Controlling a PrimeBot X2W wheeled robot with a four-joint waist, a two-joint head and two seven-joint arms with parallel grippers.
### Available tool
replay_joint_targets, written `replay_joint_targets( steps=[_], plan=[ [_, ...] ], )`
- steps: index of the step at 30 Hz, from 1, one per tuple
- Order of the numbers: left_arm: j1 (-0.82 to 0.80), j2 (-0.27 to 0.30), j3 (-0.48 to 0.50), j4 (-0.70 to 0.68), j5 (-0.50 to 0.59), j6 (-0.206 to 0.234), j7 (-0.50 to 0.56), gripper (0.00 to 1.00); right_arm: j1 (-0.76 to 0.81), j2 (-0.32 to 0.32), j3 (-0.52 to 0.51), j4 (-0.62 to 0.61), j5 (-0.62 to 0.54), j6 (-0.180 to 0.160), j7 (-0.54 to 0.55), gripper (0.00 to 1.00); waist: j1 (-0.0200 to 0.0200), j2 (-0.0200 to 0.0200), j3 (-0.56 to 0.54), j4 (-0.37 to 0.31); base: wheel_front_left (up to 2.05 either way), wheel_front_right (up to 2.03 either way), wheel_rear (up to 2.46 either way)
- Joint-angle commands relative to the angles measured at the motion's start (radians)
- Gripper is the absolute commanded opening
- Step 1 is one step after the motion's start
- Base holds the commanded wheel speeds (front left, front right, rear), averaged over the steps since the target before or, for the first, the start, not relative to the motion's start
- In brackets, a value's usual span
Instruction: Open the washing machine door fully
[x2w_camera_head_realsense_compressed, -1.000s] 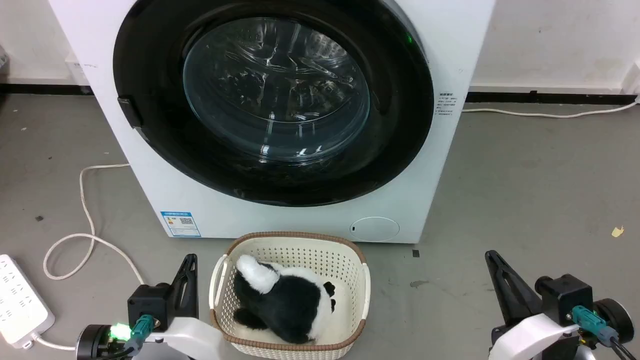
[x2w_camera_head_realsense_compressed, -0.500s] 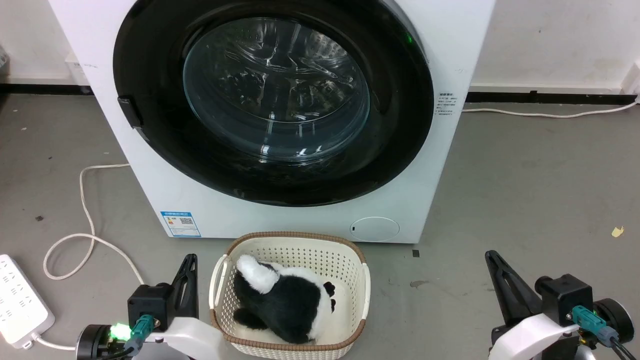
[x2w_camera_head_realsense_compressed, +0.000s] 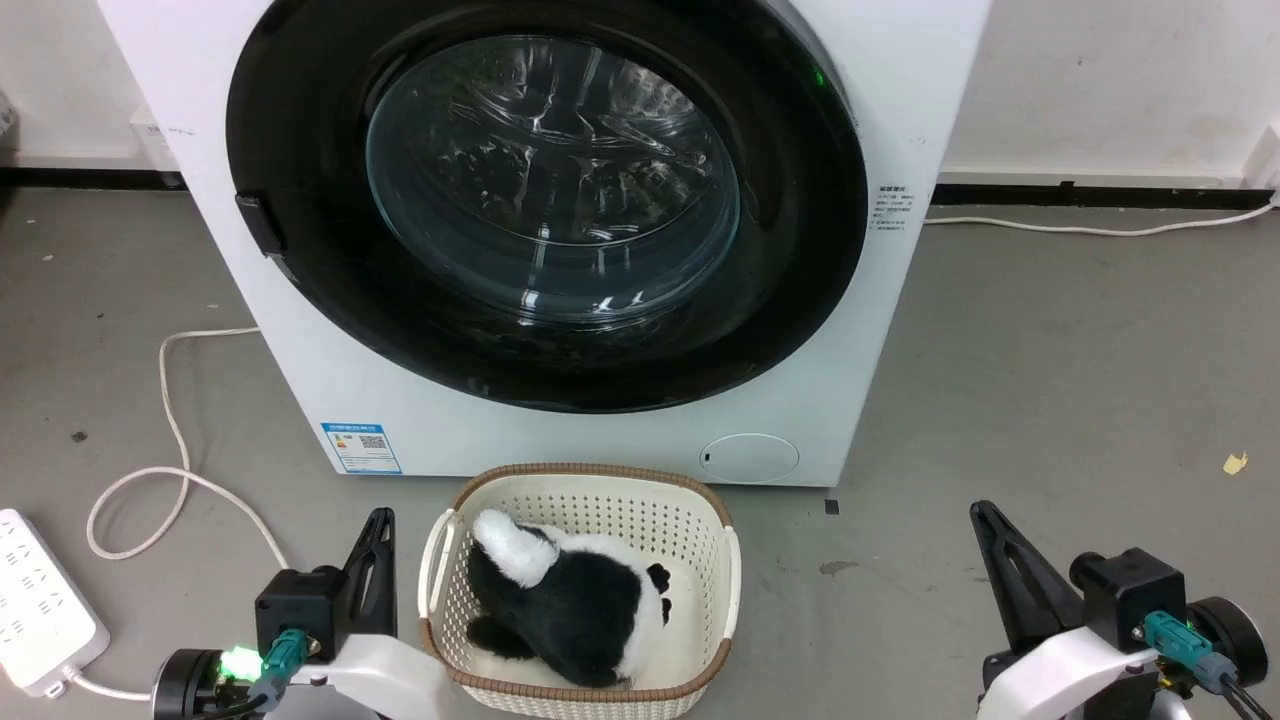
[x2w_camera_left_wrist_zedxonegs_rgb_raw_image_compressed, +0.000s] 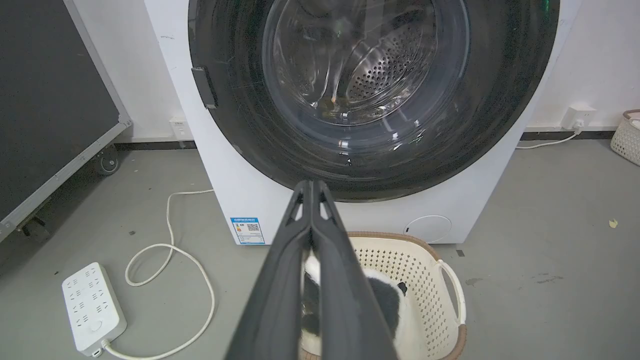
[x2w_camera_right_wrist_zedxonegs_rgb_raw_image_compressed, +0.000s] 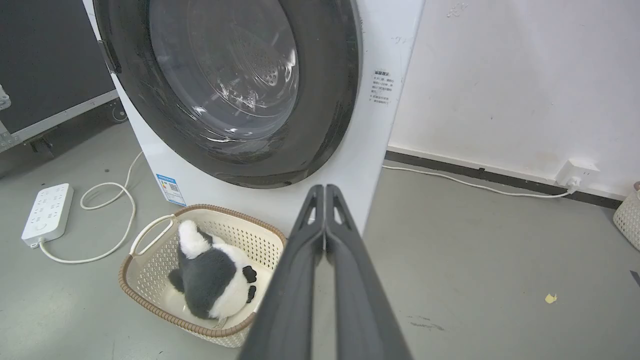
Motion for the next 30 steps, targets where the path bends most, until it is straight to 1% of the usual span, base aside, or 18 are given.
replay_joint_targets(
  steps=[1, 4, 5, 30],
  plan=[
    [-0.015, 0.001, -0.002, -0.004, 0.009, 0.003, 0.0, 0.0, -0.012, 0.004, -0.001, 0.002, -0.006, -0.001, 0.0, 0.0, 0.0, 0.0, 0.0, 0.0, 0.0, 0.0, 0.0],
    [-0.015, 0.001, -0.002, -0.004, 0.009, 0.003, 0.0, 0.0, -0.012, 0.004, -0.001, 0.002, -0.006, -0.001, 0.0, 0.0, 0.0, 0.0, 0.0, 0.0, 0.0, 0.0, 0.0],
    [0.0, 0.0, 0.0, 0.0, 0.0, 0.0, 0.0, 1.0, 0.0, 0.0, 0.0, 0.0, 0.0, 0.0, 0.0, 1.0, 0.0, 0.0, 0.0, 0.0, 0.0, 0.0, 0.0],
    [0.004, 0.0, -0.004, -0.009, -0.019, 0.007, -0.043, 1.0, -0.001, 0.001, -0.013, -0.003, 0.018, 0.0, -0.043, 1.0, 0.0, 0.0, 0.015, 0.007, 0.0, 0.0, 0.0]
  ],
)
